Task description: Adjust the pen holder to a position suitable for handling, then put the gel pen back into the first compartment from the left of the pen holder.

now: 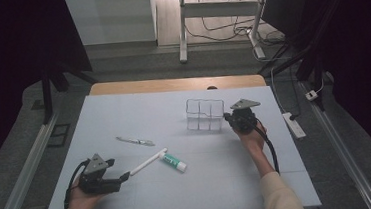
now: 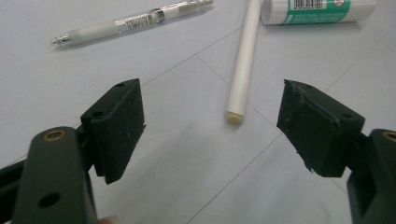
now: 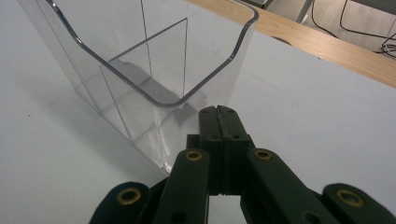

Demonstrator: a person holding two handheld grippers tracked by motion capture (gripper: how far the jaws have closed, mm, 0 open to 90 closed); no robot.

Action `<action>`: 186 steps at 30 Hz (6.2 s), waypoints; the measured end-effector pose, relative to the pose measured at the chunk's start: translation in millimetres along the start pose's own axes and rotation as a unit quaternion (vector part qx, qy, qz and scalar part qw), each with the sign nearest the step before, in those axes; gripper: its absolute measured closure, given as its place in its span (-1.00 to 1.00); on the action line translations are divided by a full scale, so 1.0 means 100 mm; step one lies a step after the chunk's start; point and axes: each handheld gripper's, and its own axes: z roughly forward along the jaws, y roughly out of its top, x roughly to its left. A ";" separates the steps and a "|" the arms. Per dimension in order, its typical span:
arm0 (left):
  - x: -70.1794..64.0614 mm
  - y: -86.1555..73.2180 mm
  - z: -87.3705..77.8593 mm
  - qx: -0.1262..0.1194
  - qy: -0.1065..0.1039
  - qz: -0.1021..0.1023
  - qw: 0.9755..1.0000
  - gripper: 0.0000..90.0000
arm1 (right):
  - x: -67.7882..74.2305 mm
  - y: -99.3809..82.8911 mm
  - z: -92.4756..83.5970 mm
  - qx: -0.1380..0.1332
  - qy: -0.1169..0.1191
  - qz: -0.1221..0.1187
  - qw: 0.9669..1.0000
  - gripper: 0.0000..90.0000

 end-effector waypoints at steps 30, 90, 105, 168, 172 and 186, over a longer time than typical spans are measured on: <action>0.00 -0.01 0.00 0.004 0.001 0.001 1.000 -0.49 | 0.14 0.14 0.12 -0.011 -0.001 -0.003 1.000 0.97; 0.02 -0.02 0.00 0.004 -0.001 0.001 1.000 -0.49 | 0.39 0.39 0.47 -0.009 0.006 0.018 1.000 0.97; 0.03 -0.02 0.00 0.004 -0.001 -0.001 1.000 -0.49 | 0.44 0.36 0.48 0.007 0.009 0.001 1.000 0.97; 0.10 0.33 -0.11 0.014 0.007 0.029 0.999 -0.45 | 0.22 -0.80 -1.03 -0.045 0.087 -0.027 0.995 -0.12; 0.11 0.37 -0.09 0.030 0.004 0.039 0.999 -0.45 | 0.21 -0.81 -1.01 -0.041 0.086 -0.026 0.995 -0.12; 0.24 0.66 0.05 0.062 0.008 0.081 0.995 -0.44 | 0.22 -0.83 -1.01 -0.037 0.084 -0.026 0.995 -0.12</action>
